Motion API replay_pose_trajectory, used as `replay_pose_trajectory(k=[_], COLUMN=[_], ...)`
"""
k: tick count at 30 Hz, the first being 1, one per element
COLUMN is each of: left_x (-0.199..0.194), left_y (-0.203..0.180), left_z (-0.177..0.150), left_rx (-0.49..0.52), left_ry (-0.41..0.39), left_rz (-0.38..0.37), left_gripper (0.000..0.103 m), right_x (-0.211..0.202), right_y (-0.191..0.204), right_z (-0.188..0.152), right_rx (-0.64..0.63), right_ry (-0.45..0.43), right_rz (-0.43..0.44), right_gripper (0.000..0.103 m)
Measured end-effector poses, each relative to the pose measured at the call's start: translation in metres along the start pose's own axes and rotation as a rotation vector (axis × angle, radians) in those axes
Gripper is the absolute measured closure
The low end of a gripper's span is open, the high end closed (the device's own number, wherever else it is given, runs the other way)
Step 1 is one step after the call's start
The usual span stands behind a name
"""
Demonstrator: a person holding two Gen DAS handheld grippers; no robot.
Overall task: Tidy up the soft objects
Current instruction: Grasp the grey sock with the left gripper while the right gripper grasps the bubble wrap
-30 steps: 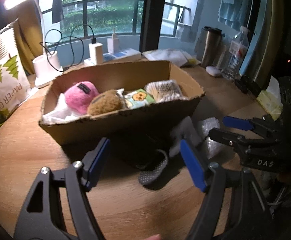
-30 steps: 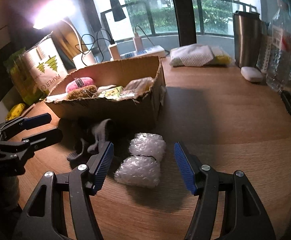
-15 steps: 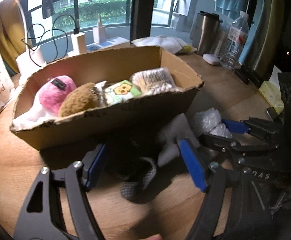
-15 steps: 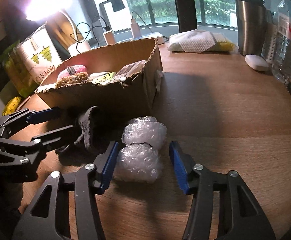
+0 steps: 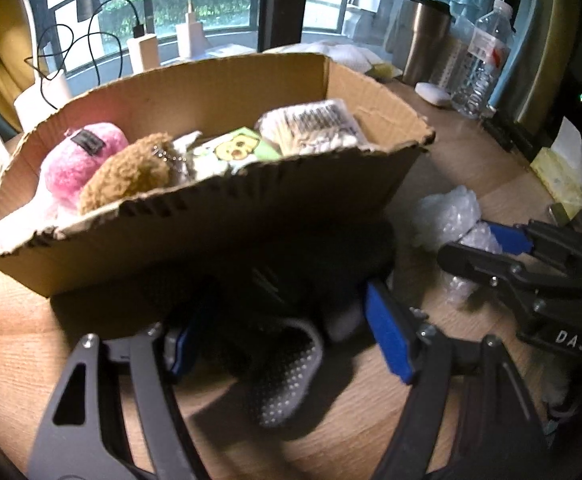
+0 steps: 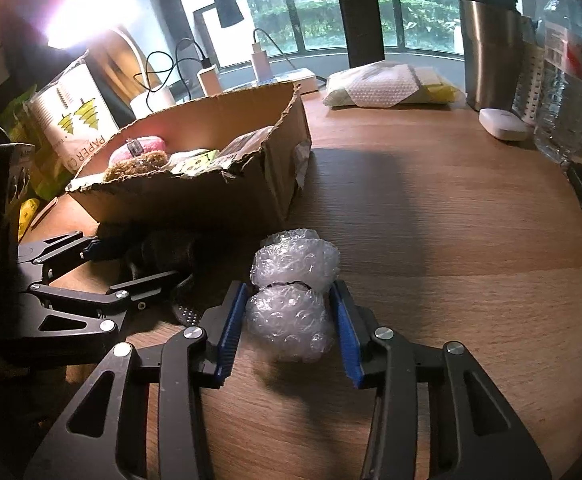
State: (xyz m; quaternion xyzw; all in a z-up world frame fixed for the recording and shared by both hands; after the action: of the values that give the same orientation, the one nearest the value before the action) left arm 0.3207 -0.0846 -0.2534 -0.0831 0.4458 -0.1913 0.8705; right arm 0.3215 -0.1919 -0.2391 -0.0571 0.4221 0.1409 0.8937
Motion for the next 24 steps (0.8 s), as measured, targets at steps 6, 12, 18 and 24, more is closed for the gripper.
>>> replay_pose_trajectory(k=[6, 12, 18, 24], left_x=[-0.007, -0.025, -0.05, -0.076], left_y=[0.001, 0.0, 0.0, -0.002], left_z=[-0.002, -0.011, -0.013, -0.016], left_rx=[0.012, 0.007, 0.005, 0.013], left_ry=[-0.003, -0.027, -0.073, -0.117], left_rz=[-0.019, -0.048, -0.056, -0.056], left_gripper=[0.063, 0.068, 0.068, 0.068], right_x=[-0.01, -0.025, -0.039, -0.054], right_y=[-0.001, 0.005, 0.016, 0.029], right_z=[0.003, 0.009, 0.012, 0.014], right_rx=[0.004, -0.008, -0.026, -0.046], right_ry=[-0.018, -0.046, -0.069, -0.093], right_rz=[-0.008, -0.018, -0.026, -0.027], right_gripper=[0.058, 0.058, 0.058, 0.058])
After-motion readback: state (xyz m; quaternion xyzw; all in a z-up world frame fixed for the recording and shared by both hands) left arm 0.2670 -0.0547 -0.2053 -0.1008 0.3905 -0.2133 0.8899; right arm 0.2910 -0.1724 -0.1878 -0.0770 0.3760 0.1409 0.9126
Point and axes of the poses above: each gripper's, at about its wrist camera, not at the fingertips, and x roughly the way its jaws point, y to its left, z to its top, the point moved 9 cm from there along x, roughly the way its jaws point, and after that the axes turned 15 degrees about -z, right-handed, at the moved point
